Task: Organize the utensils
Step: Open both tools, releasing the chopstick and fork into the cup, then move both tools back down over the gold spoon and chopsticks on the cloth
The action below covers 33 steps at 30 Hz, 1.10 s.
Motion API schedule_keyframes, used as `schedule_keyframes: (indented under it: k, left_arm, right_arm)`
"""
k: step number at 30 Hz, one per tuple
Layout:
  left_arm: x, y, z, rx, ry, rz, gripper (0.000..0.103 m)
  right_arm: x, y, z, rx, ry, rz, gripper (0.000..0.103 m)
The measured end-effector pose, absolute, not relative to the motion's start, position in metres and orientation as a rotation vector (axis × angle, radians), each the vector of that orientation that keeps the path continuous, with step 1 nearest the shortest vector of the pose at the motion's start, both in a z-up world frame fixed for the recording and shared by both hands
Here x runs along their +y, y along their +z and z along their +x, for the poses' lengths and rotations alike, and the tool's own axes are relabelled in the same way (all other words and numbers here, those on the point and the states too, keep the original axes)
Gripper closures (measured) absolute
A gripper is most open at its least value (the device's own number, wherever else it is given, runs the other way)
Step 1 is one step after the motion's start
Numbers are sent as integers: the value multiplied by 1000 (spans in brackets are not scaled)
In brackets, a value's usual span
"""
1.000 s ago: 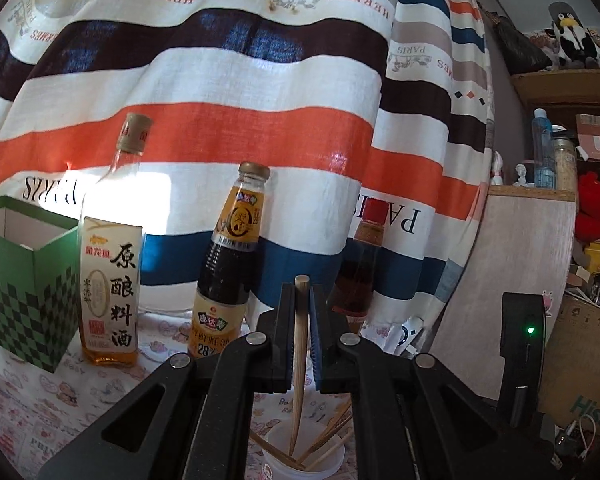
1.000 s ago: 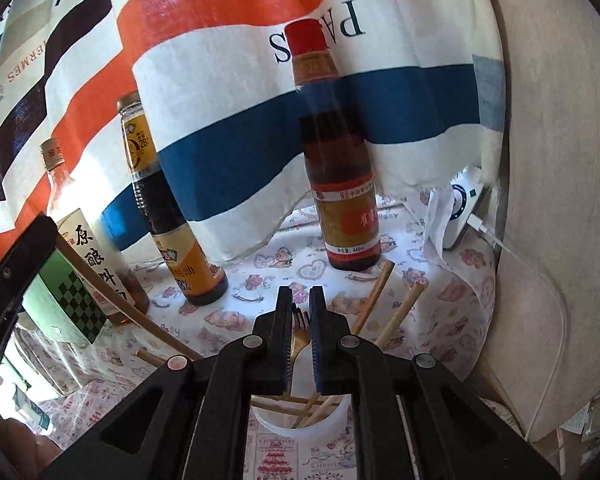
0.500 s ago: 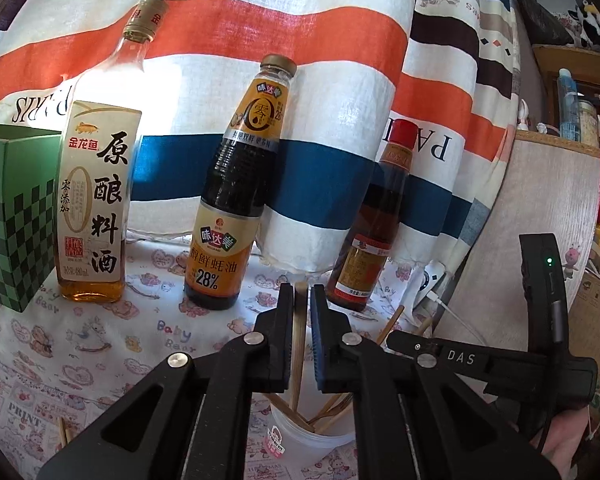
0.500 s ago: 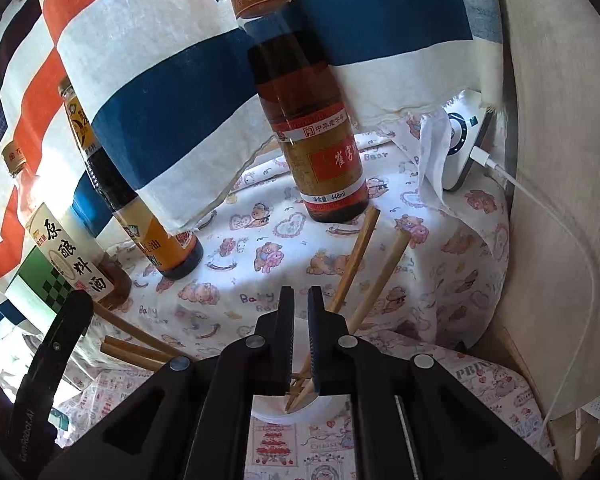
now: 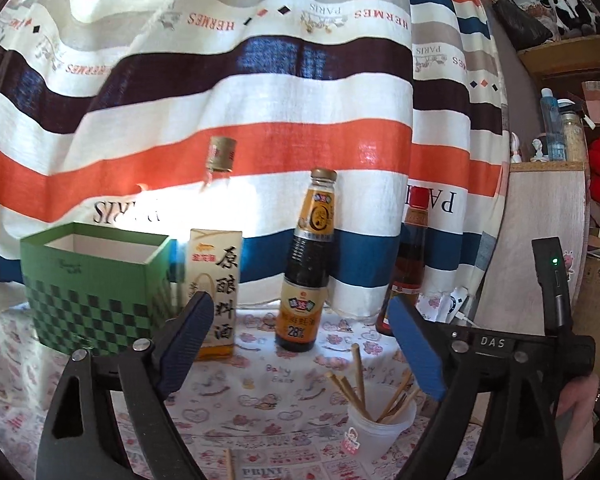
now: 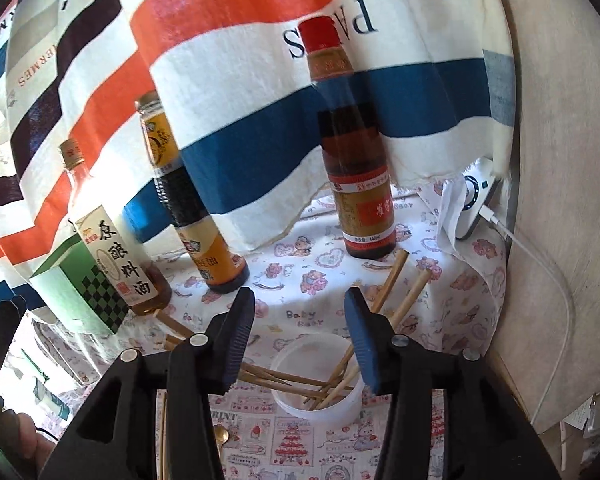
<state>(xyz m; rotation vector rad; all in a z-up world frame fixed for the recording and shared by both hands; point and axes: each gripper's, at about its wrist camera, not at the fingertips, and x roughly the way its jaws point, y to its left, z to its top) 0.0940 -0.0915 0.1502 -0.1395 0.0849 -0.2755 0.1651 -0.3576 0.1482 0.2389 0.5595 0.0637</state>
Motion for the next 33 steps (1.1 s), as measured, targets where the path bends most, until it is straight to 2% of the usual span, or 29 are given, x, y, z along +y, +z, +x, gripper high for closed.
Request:
schedule_keyframes:
  k: [6,12,17,22,29,33]
  left_arm:
    - [-46,170,59,46,-191,-85,1]
    - [-7,189,27,2,-122,-44,1]
    - [7,193,1,21,-42,-3,1]
    - [24,178,-38,-50,-43,-79,1]
    - [34,120,-32,-52,-90,-182,1]
    - [32,87,-10,25,-81,-183,1]
  right_arm:
    - [-330,173,126,446,92,216,29]
    - [-306,186,96,413,102,177,20]
    - [-299,188,75,424,102,183,19]
    - [-291,171,54,465,156,182,19]
    - [-274,125,37,384,167,144,17]
    - [-274,96,51,432,152,191,17]
